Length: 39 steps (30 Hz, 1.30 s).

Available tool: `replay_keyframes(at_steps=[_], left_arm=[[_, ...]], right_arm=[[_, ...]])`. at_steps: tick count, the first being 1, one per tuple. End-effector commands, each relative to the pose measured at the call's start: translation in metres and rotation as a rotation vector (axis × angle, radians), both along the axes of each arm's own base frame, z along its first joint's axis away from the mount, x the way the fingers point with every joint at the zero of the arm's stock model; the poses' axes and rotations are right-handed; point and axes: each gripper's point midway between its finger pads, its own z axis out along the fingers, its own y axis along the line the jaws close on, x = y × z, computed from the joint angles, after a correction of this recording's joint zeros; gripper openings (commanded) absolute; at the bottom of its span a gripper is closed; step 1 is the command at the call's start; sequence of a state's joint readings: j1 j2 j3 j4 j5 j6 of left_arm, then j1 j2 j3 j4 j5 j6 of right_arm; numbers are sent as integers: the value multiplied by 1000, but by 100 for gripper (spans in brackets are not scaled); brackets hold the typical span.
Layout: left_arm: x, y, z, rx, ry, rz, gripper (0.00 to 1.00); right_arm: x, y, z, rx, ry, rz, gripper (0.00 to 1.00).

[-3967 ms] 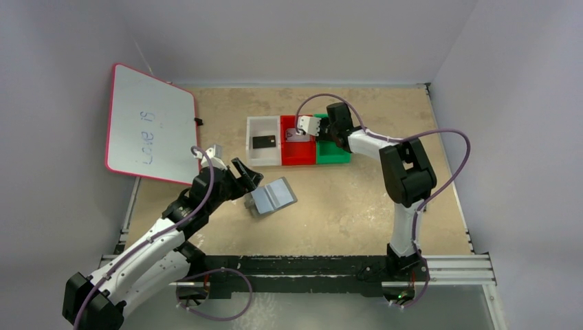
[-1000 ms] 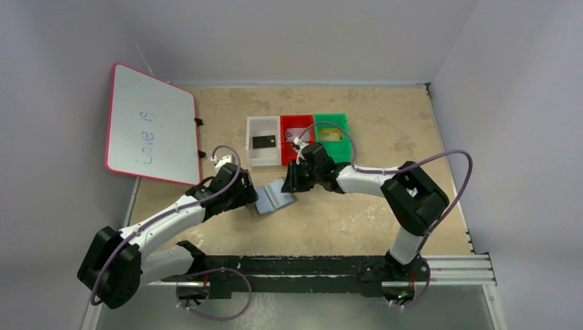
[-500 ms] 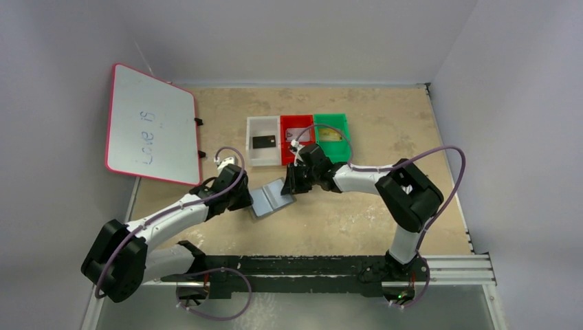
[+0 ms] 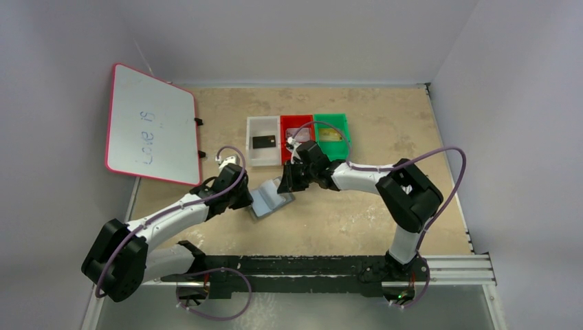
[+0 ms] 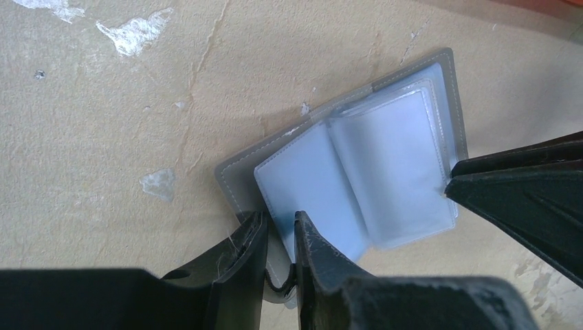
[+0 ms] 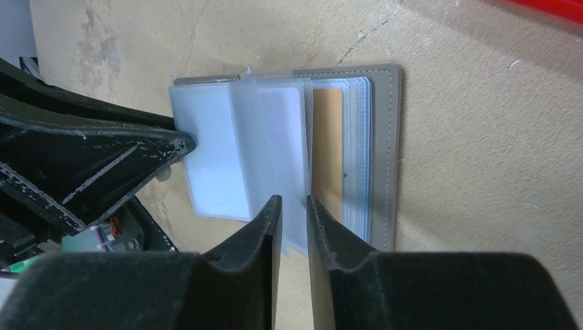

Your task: Take the credit cards out of the card holder

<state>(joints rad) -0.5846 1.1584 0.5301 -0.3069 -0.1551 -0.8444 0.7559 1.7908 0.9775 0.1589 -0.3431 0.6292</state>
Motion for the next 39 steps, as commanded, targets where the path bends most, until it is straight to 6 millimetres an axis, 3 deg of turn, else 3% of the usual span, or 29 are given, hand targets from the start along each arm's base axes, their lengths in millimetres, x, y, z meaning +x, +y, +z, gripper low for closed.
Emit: replay_keyframes(at_steps=[1, 6, 10, 18, 21, 25, 33, 39], left_arm=[[8, -7, 9, -29, -41, -19, 19], [8, -9, 10, -35, -44, -21, 19], [8, -10, 10, -38, -43, -23, 19], [9, -6, 12, -25, -51, -13, 19], [11, 0, 18, -11, -68, 19, 23], [14, 5, 38, -25, -119, 54, 30], [20, 9, 68, -37, -179, 94, 35], [33, -26, 117, -243, -281, 33, 44]], right_arm=[[7, 10, 31, 26, -59, -2, 23], [-5, 26, 50, 146, -53, 89, 22], [-8, 31, 49, 168, -25, 96, 23], [7, 13, 31, 12, -44, -6, 24], [12, 1, 22, -55, -48, -59, 25], [17, -7, 15, -104, -51, -98, 29], [24, -7, 31, -102, -111, -103, 32], [17, -5, 41, -42, -114, -98, 31]])
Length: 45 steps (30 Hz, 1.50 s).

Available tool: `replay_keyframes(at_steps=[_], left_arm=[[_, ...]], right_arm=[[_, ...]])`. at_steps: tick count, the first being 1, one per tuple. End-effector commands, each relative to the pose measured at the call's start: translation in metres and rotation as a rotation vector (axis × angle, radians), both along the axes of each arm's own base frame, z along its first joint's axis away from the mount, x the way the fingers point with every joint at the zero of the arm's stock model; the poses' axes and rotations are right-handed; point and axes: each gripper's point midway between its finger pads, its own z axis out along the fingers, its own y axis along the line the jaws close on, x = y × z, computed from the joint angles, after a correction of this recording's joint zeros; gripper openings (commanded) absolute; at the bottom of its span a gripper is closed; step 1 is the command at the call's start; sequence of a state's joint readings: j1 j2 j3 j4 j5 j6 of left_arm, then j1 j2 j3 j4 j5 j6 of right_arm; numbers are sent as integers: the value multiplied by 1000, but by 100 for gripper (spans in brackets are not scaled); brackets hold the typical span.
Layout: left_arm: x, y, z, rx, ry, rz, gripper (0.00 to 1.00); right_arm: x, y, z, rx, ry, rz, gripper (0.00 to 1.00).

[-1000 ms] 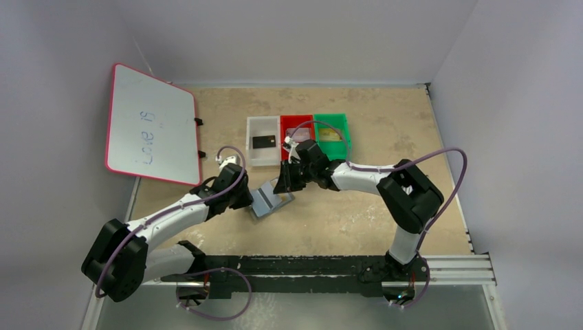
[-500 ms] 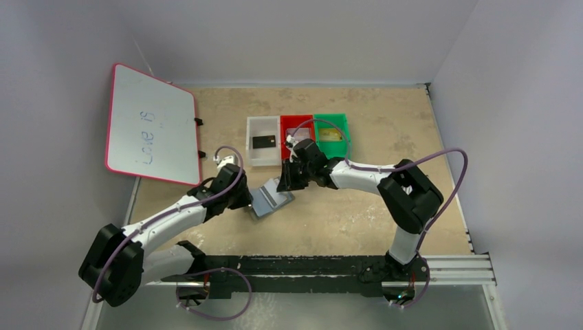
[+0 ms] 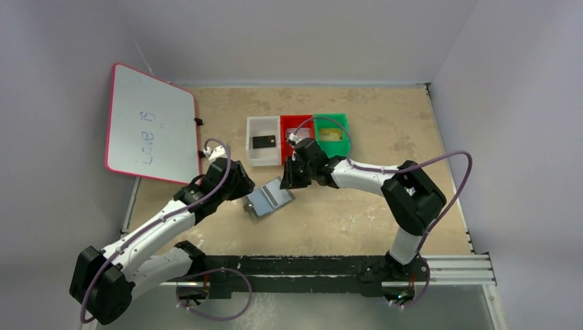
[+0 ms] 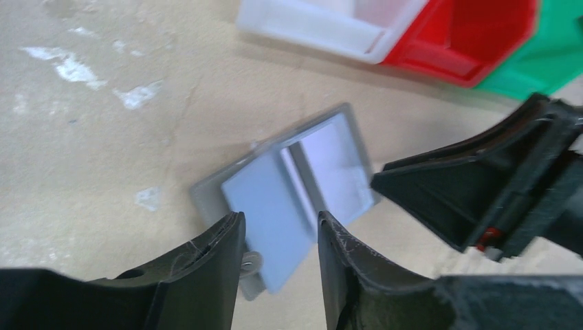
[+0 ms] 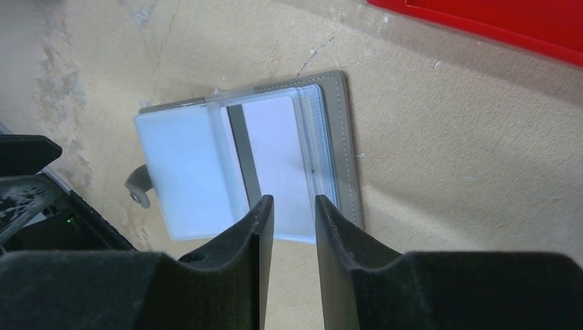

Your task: Take the credit cards out of the card holder

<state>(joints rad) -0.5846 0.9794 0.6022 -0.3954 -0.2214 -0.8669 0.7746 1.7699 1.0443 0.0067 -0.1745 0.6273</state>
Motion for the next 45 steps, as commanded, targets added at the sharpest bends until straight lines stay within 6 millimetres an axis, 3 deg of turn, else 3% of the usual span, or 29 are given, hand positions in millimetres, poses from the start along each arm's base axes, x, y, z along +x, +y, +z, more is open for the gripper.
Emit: replay_keyframes(at_steps=[1, 3, 7, 10, 14, 19, 25, 31, 45], left_arm=[[20, -38, 60, -213, -138, -58, 45], [22, -53, 62, -275, -125, -88, 47], [19, -67, 31, -342, -29, -83, 47], [17, -74, 19, -420, -17, -69, 47], [13, -78, 6, -463, 8, -62, 48], [10, -73, -8, -440, 33, -40, 48], [4, -59, -32, -416, 60, 29, 49], [2, -58, -44, -436, 75, 58, 50], [2, -60, -52, -446, 83, 52, 48]], right_arm=[[2, 8, 38, 94, -70, -13, 31], [2, 7, 46, 137, -74, -56, 31], [3, 1, 58, 199, -115, -116, 35], [4, 0, 56, 194, -109, -119, 33], [4, -3, 55, 216, -113, -150, 26], [1, -7, 71, 360, -145, -181, 27], [2, 1, 44, 291, -65, -100, 26], [6, 8, 14, 195, 5, -58, 25], [10, 16, 2, 143, 11, 21, 24]])
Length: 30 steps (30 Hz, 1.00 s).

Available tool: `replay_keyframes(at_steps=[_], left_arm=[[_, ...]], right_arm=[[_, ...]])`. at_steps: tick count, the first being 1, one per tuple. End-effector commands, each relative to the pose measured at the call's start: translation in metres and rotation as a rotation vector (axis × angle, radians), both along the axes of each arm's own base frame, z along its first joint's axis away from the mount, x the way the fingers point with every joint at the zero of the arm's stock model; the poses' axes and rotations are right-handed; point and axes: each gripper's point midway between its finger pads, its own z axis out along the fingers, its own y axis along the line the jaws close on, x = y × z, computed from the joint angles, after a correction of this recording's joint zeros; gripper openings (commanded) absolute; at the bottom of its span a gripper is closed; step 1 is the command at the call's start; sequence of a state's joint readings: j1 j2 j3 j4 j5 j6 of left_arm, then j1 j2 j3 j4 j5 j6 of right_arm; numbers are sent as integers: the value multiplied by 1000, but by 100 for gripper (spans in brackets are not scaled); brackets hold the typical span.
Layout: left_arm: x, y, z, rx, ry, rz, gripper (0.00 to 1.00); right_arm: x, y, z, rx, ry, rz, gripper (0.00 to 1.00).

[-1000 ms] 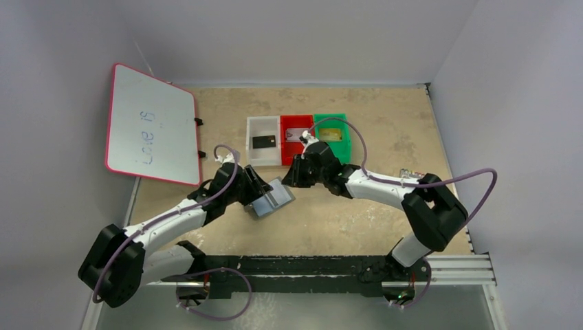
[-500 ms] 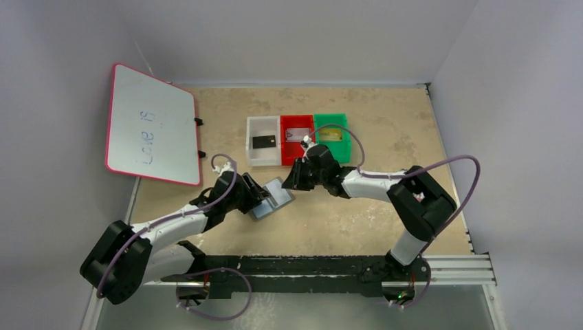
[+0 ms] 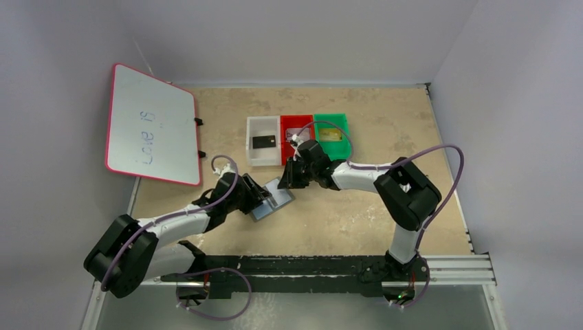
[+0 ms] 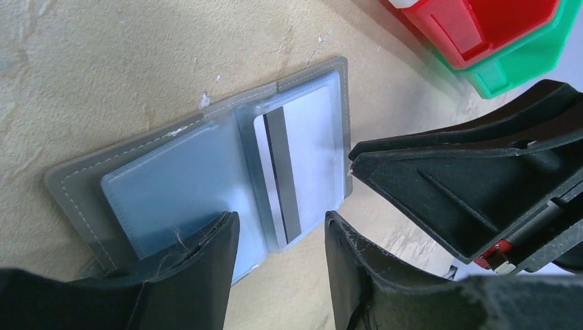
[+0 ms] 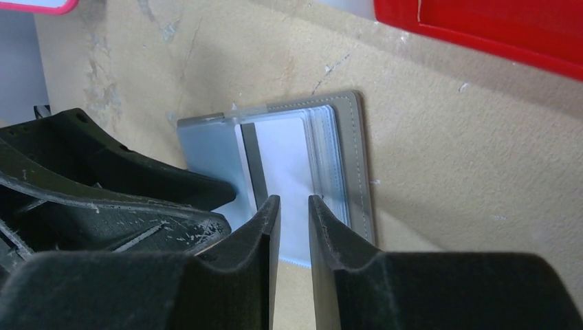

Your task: Take the credit cards out of the card holder

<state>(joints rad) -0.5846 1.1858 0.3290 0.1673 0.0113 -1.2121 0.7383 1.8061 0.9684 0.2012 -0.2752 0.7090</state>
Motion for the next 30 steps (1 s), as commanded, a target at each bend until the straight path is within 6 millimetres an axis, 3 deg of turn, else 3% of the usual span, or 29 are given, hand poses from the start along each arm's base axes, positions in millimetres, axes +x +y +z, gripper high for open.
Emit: replay_keyframes(at_steps=[1, 5, 11, 18, 30], left_arm=[[9, -7, 11, -46, -55, 3, 48], [11, -11, 12, -69, -63, -1, 48], [8, -14, -1, -83, -25, -5, 46], [5, -1, -17, -40, -13, 40, 42], [5, -3, -18, -89, -35, 56, 22]], right_arm=[[4, 6, 8, 5, -28, 47, 24], [-2, 2, -4, -24, 5, 56, 24], [-6, 0, -11, -29, 18, 61, 23], [-17, -11, -23, -55, 56, 44, 17], [-27, -17, -35, -54, 92, 35, 12]])
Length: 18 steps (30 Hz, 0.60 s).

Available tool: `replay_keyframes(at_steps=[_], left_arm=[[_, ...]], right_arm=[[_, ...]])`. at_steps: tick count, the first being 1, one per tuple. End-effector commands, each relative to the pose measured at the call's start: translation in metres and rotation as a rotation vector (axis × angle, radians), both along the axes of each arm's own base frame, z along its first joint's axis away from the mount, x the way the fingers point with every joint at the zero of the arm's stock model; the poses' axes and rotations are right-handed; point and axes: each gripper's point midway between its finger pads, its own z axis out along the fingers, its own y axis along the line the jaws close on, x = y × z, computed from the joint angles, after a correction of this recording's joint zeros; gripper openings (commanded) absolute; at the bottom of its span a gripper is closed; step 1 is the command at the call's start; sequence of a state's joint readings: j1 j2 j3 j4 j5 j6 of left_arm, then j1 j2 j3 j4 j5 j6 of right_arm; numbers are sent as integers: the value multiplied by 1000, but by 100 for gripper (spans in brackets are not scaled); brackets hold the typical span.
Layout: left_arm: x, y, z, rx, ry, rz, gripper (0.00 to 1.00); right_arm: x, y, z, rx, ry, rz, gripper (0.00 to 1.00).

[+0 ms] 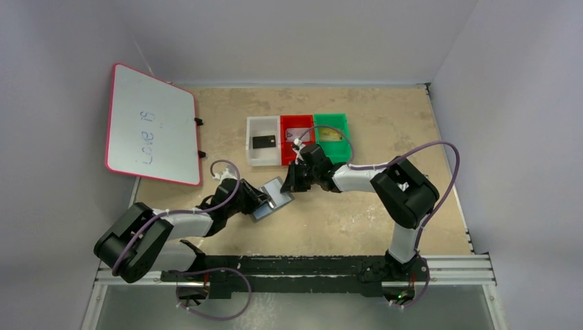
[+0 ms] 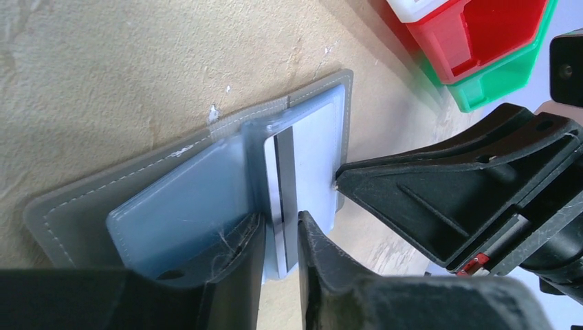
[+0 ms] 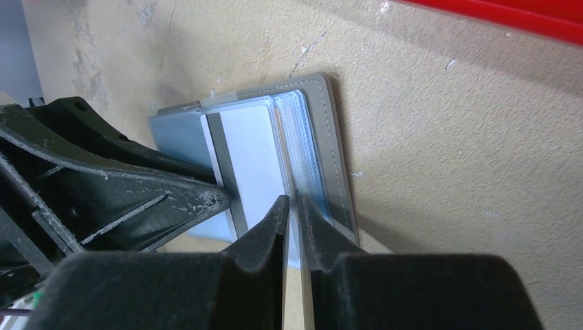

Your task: Take the credit cards out of the card holder

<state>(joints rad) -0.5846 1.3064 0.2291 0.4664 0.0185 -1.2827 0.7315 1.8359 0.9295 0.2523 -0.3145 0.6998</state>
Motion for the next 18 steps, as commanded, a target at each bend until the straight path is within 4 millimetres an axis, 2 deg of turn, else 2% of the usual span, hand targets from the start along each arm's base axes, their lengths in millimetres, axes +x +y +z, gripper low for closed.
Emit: replay_keyframes(at_steps=[1, 7, 18], left_arm=[[0, 3, -4, 6, -5, 19, 20], [0, 5, -3, 16, -11, 18, 0], [-12, 16, -14, 47, 12, 25, 0]], right_arm=[[-19, -13, -18, -59, 66, 8, 12], [-19, -14, -19, -67, 71, 5, 12], [-15, -15, -17, -82, 63, -8, 12]])
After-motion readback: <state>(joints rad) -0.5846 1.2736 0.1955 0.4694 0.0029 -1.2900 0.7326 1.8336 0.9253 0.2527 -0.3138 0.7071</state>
